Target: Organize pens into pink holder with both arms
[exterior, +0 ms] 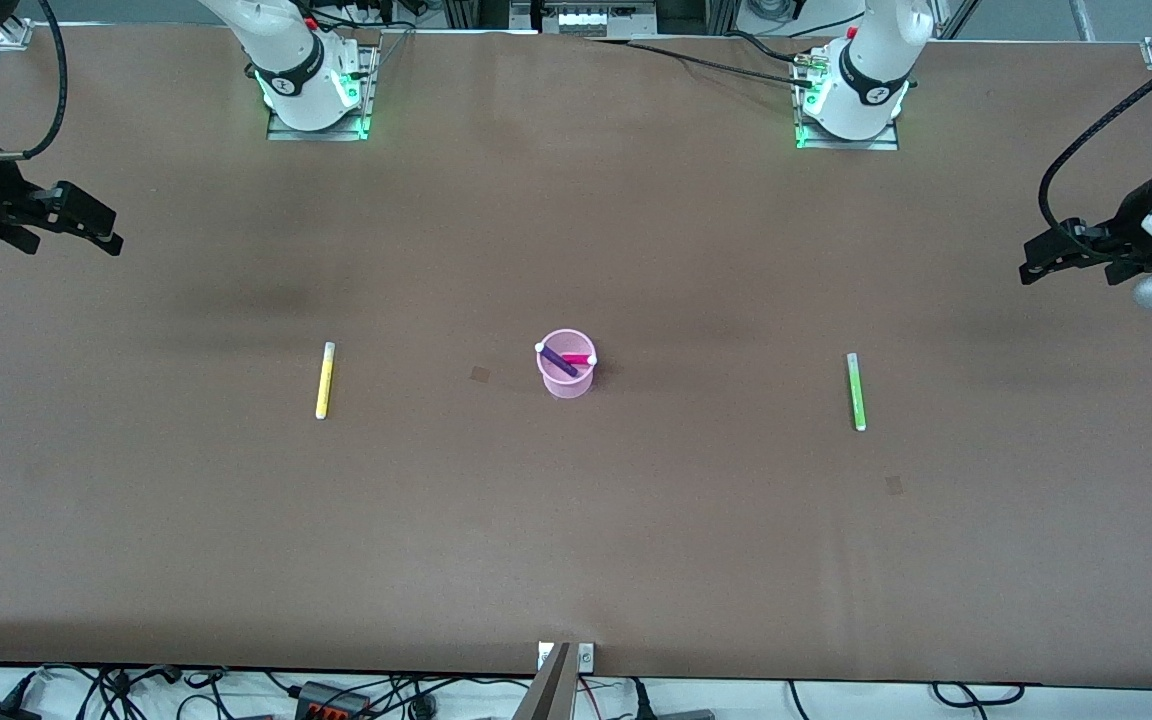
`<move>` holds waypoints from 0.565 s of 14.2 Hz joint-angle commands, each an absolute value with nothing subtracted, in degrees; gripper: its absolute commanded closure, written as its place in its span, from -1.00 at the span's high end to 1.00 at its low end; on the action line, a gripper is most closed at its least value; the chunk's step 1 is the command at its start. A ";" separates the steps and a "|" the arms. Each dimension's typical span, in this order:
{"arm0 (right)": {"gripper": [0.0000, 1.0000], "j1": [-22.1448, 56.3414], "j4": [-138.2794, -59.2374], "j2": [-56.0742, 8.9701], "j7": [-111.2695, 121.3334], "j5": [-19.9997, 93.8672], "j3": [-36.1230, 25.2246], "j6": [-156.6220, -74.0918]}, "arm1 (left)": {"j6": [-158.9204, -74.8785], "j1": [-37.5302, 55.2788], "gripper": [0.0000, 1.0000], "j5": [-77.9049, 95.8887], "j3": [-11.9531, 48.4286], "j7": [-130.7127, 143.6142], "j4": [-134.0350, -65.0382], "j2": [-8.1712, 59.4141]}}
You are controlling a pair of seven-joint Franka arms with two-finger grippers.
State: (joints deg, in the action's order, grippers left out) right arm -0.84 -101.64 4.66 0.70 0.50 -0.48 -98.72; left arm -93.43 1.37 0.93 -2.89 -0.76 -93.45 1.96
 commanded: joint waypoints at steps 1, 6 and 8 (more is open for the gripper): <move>1.00 -1.41 -100.55 4.31 0.97 0.00 0.09 -98.18 | -92.64 1.14 1.00 1.58 -2.64 -0.62 -93.78 0.88; 1.00 -1.76 -100.55 4.48 1.67 0.09 0.09 -97.82 | -92.64 1.23 1.00 1.58 -2.64 -0.70 -93.60 1.05; 1.00 -1.76 -100.55 4.40 1.84 0.09 0.09 -97.56 | -92.64 1.23 1.00 1.58 -2.64 -0.70 -93.52 1.05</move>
State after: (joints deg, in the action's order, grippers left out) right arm -0.90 -101.58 4.66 0.74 0.50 -0.51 -98.62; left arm -93.43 1.38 0.93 -2.86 -0.76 -93.45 1.95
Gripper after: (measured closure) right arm 0.000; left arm 0.000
